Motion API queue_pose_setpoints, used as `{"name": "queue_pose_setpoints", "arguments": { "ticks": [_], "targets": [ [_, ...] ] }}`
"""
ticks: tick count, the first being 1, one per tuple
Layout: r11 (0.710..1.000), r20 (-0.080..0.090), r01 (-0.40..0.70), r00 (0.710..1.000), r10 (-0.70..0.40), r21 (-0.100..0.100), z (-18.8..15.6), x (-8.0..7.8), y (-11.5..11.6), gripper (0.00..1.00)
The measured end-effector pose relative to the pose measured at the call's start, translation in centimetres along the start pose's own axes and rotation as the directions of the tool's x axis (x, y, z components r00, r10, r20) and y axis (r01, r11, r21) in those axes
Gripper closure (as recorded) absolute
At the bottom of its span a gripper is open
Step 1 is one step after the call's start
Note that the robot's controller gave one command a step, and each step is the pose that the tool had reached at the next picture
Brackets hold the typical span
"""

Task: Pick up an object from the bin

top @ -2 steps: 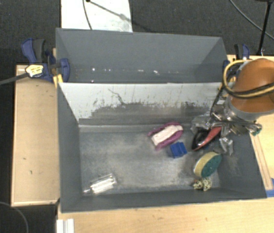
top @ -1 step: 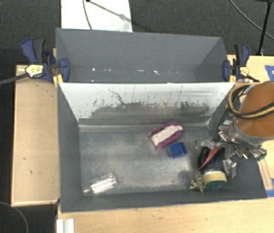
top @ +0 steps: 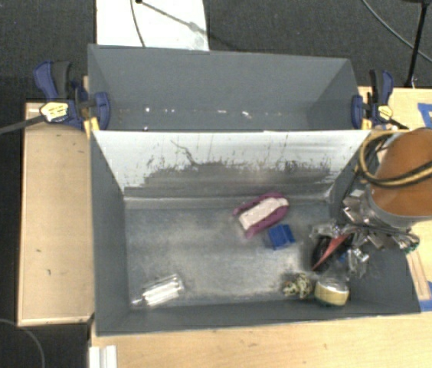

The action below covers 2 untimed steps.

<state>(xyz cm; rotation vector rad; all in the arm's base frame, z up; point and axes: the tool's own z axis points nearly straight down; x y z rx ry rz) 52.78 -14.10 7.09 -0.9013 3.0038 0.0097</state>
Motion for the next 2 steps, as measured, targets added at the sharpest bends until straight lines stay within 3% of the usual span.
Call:
{"name": "queue_pose_setpoints", "arguments": {
  "ticks": [2],
  "targets": [
    [1.000, -0.002, 0.001, 1.000, -0.001, 0.009, -8.9, -0.3, -0.1, 1.00]
  ]
}}
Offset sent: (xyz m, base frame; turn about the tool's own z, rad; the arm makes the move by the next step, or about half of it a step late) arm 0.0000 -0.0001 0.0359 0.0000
